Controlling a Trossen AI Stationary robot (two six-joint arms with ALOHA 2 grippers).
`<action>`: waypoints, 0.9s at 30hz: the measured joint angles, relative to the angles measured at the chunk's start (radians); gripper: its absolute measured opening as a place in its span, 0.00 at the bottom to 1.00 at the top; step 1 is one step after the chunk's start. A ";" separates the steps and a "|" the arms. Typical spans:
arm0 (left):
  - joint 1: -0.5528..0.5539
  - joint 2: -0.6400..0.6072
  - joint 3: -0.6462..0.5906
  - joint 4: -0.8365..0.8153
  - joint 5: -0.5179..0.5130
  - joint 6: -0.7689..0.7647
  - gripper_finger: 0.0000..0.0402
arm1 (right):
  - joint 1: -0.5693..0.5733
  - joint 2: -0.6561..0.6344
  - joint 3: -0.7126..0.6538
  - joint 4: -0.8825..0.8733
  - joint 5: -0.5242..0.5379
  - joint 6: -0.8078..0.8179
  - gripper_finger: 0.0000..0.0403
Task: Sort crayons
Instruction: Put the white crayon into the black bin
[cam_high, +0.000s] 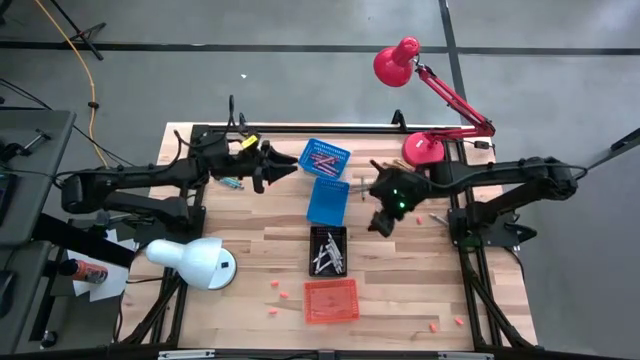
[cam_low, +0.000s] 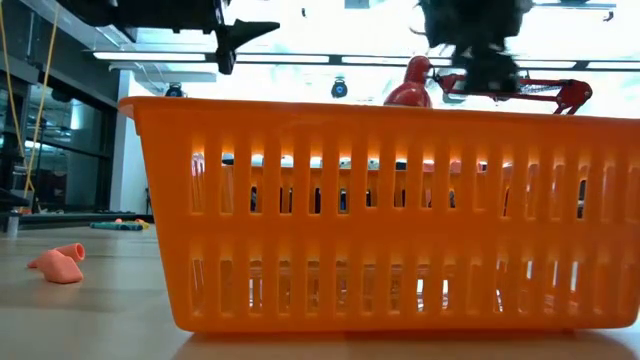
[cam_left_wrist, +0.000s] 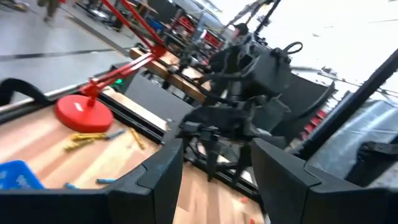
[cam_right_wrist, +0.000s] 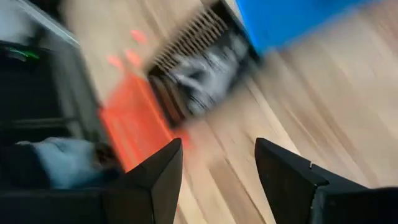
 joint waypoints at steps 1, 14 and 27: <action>-0.010 0.000 0.000 0.005 0.000 -0.002 0.44 | 0.015 0.000 0.000 -0.057 0.023 0.015 0.48; -0.088 0.000 0.000 0.038 -0.123 -0.057 0.44 | 0.077 0.026 -0.105 -0.685 0.189 -0.027 0.48; -0.099 0.000 0.000 0.047 -0.225 -0.059 0.44 | -0.227 0.135 -0.284 -0.512 0.259 -0.253 0.43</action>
